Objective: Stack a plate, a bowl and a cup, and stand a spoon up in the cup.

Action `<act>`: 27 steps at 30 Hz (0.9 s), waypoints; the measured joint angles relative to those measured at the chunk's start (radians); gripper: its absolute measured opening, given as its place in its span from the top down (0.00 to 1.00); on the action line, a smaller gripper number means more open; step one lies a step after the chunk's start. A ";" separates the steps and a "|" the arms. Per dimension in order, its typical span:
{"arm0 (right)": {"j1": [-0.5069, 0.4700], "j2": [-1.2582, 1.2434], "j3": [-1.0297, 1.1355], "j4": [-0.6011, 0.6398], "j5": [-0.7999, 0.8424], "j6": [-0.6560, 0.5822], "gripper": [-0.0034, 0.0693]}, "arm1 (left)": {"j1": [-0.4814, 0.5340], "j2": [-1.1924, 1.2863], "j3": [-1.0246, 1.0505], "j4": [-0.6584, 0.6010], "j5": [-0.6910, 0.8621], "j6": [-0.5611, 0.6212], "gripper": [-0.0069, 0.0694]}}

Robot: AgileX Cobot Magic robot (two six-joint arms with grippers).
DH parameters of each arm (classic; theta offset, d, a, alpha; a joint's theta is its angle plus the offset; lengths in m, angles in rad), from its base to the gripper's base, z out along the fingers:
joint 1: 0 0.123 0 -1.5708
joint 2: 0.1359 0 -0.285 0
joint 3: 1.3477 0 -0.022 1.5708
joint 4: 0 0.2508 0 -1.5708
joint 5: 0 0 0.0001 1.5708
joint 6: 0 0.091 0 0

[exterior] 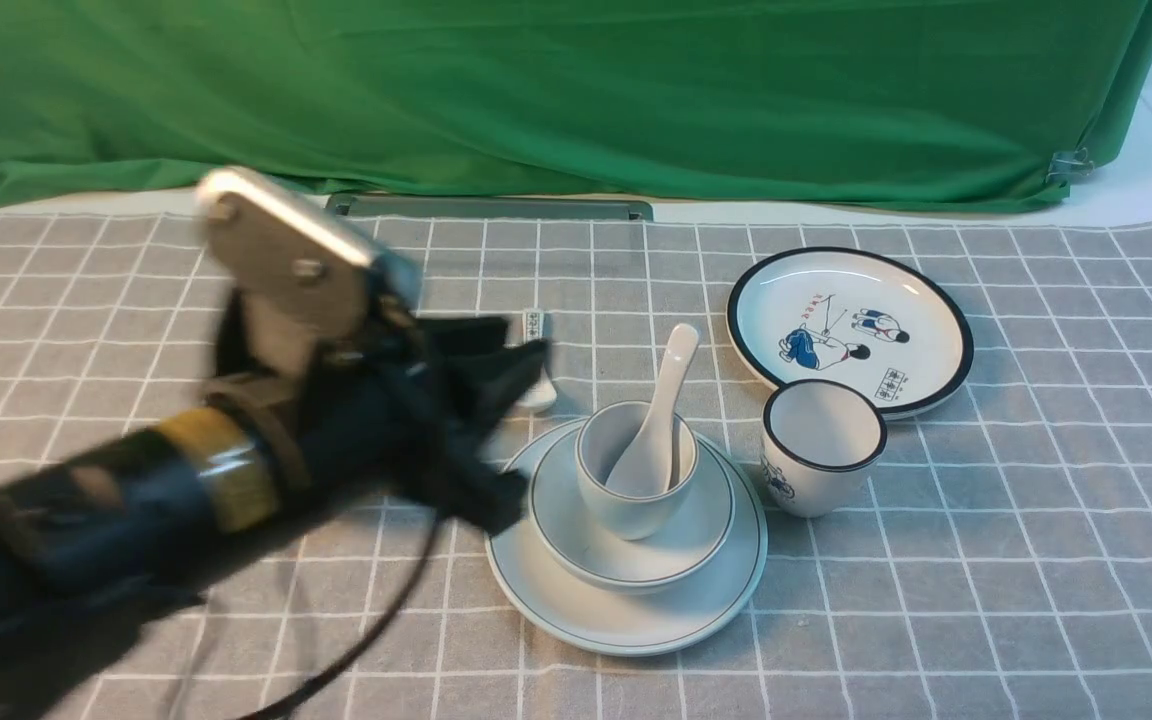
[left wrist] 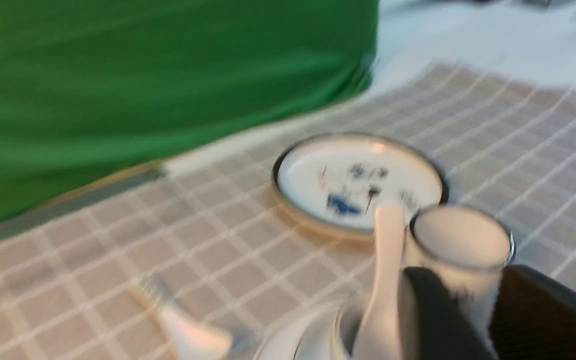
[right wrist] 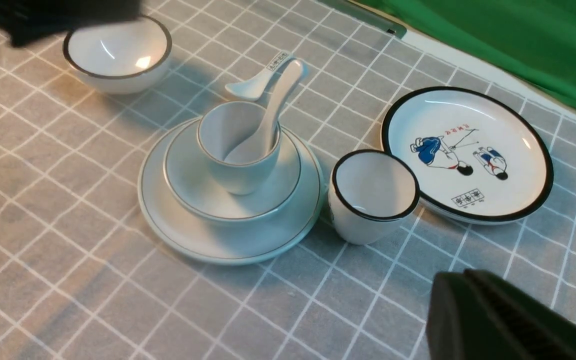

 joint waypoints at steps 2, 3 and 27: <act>0.000 0.000 0.000 0.000 0.012 0.000 0.92 | 0.000 -0.100 0.000 0.000 0.114 -0.005 0.85; 0.000 0.000 0.000 0.000 0.030 0.000 0.92 | 0.000 -0.208 0.001 0.000 0.233 -0.006 0.89; 0.000 -0.002 0.198 0.000 -0.181 0.268 0.92 | 0.000 -0.942 0.533 -0.001 0.218 -0.004 0.89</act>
